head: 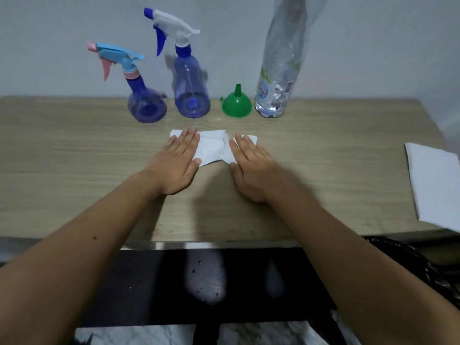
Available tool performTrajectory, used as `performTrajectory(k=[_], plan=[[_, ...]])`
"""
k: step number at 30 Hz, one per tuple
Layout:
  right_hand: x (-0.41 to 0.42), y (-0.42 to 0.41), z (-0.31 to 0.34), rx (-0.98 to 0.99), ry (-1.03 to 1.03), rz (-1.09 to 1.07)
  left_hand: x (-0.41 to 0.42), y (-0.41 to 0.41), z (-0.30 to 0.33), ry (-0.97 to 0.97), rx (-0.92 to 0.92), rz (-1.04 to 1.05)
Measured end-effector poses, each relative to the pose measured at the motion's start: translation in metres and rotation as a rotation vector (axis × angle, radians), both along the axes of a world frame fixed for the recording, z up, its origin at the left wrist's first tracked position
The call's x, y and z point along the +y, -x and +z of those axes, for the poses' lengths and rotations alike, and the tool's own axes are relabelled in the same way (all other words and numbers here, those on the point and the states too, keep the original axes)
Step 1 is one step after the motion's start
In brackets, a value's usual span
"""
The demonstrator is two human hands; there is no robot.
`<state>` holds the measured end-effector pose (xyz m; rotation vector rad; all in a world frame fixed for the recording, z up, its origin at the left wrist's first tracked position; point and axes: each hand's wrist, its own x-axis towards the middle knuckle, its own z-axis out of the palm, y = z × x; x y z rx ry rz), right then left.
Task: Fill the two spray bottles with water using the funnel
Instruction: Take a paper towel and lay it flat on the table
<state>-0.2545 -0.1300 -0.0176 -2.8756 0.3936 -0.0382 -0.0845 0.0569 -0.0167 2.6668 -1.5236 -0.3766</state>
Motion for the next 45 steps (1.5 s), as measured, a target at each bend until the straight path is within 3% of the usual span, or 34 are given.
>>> performTrajectory(k=[25,45], plan=[[-0.076,0.109,0.003,0.059,-0.006,-0.117,-0.089,0.075,0.004,0.014,0.016,-0.108],[-0.057,0.221,0.003,0.109,-0.038,-0.164,-0.091,0.204,-0.004,0.047,-0.034,-0.172]])
